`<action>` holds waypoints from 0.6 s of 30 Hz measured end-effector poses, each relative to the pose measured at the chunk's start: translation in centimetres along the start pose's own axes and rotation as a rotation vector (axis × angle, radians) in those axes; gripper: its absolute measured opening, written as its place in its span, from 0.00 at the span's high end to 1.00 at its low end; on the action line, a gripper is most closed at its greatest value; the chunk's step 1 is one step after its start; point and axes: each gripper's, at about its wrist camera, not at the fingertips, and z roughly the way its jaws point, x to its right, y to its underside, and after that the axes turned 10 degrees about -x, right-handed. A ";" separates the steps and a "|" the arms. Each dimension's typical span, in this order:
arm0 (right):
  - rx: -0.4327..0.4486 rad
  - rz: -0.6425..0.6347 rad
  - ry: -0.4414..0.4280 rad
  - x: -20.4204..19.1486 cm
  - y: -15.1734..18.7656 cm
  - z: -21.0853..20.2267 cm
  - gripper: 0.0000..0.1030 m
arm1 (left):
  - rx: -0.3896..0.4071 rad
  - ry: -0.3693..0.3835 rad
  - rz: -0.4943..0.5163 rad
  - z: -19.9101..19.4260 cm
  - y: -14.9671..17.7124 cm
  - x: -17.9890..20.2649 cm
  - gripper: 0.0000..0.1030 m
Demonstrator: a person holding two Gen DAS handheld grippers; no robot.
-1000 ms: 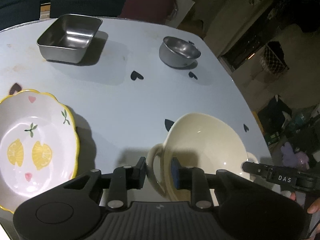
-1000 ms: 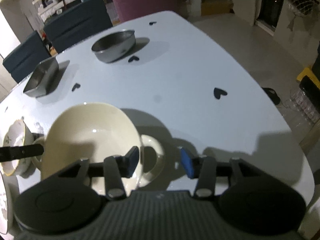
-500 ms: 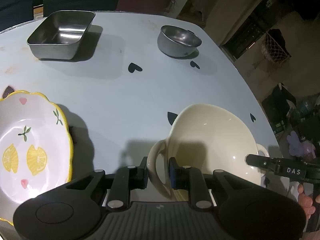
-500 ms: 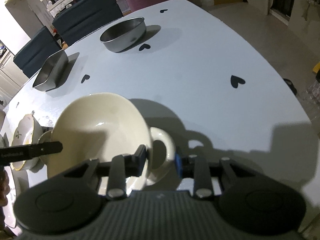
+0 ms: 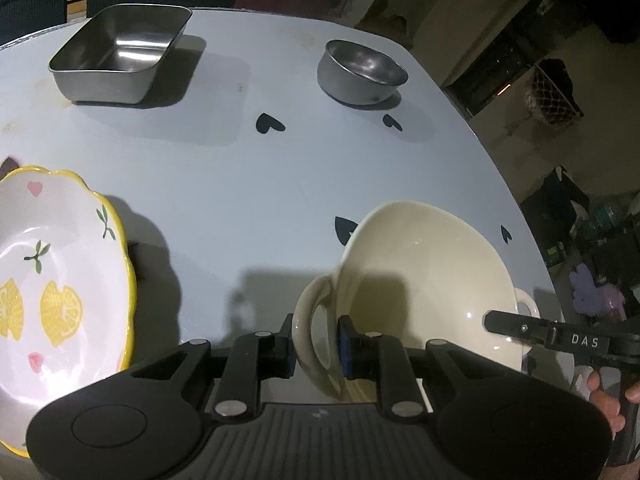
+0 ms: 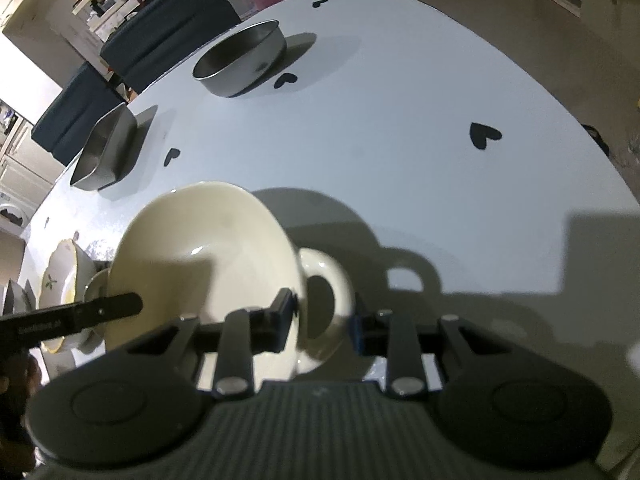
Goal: Organize plates and bowls
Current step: 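Lift the cream bowl with both grippers and carry it across the table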
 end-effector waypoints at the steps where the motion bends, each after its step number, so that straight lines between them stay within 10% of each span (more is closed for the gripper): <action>1: 0.000 0.002 -0.001 0.0 0.0 0.0 0.67 | 0.003 -0.002 -0.001 0.0 0.0 0.0 0.79; 18: 0.072 -0.044 0.048 -2.1 0.8 -1.9 0.68 | 0.078 -0.065 0.019 -2.1 0.5 1.1 0.75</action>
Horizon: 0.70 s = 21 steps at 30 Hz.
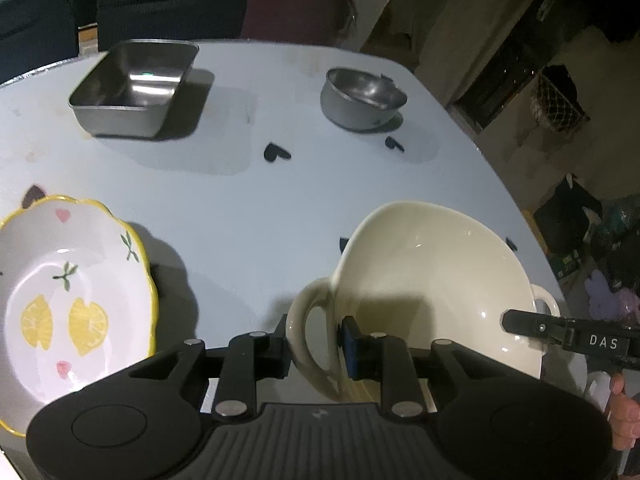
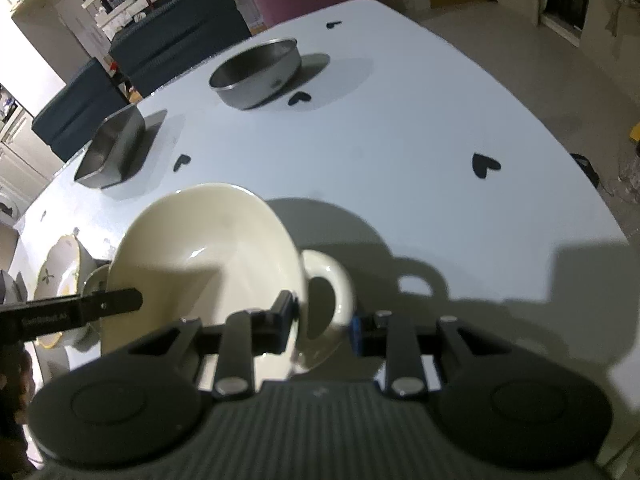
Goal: Organize plates and bowls
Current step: 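Lift the cream bowl with both grippers and carry it across the table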
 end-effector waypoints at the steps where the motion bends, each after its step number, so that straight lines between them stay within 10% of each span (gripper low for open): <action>1: 0.009 0.001 -0.001 -0.1 0.0 -0.3 0.68 | 0.010 0.001 -0.002 -0.4 0.0 0.0 0.75; 21: 0.177 -0.104 -0.054 -5.1 2.1 -6.3 0.68 | 0.213 -0.003 -0.061 -9.8 3.4 -2.3 0.76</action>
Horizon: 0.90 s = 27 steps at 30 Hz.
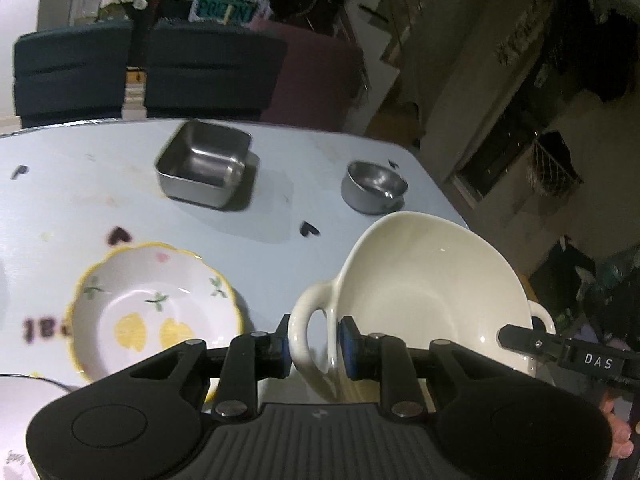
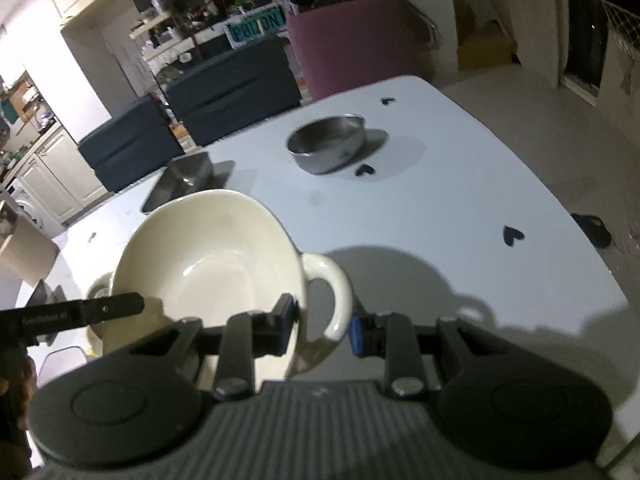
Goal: Organize plates and bowls
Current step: 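Lift the cream bowl with both grippers and carry it across the table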
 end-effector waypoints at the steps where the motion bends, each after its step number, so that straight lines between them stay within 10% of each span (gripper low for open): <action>1: 0.006 -0.006 -0.007 -0.3 0.1 -0.2 0.68 | 0.009 -0.003 -0.005 -0.6 0.2 -0.3 0.76; 27: -0.006 -0.251 -0.238 -13.5 1.9 -0.1 0.70 | 0.208 -0.172 -0.202 -15.4 6.0 -12.6 0.78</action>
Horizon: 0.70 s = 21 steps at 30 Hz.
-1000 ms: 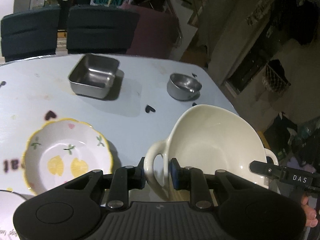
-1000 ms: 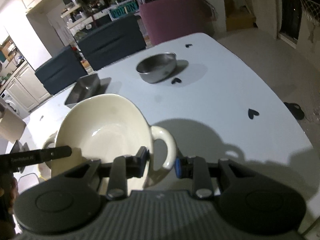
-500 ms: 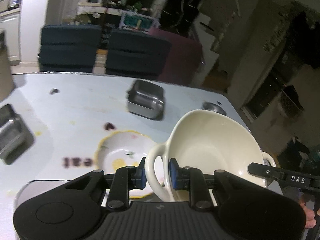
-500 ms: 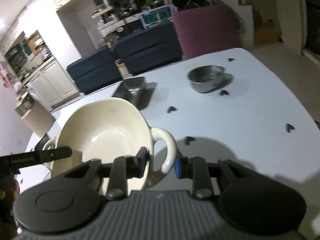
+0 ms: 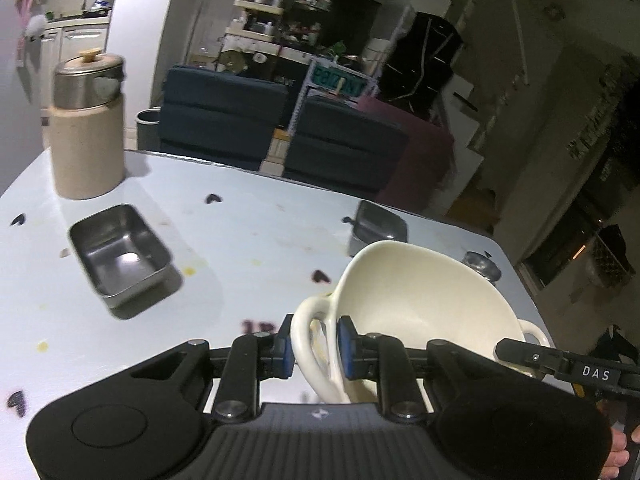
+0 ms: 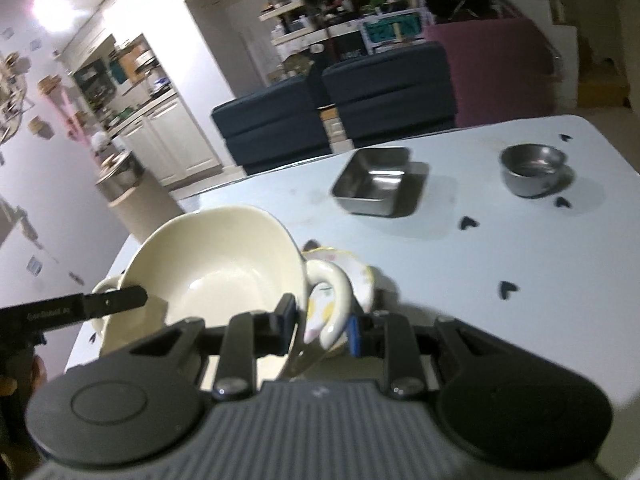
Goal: Organize plates and bowls
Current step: 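Lift the cream bowl with both grippers and carry it across the table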
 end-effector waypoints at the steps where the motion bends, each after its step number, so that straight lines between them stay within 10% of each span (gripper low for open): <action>1: -0.001 -0.009 -0.002 -0.5 0.1 0.1 0.71 | 0.001 -0.006 -0.005 -0.2 0.1 -0.5 0.78; 21: -0.101 -0.086 -0.049 -5.1 1.7 3.2 0.71 | -0.027 -0.054 -0.083 -2.5 4.0 -7.7 0.78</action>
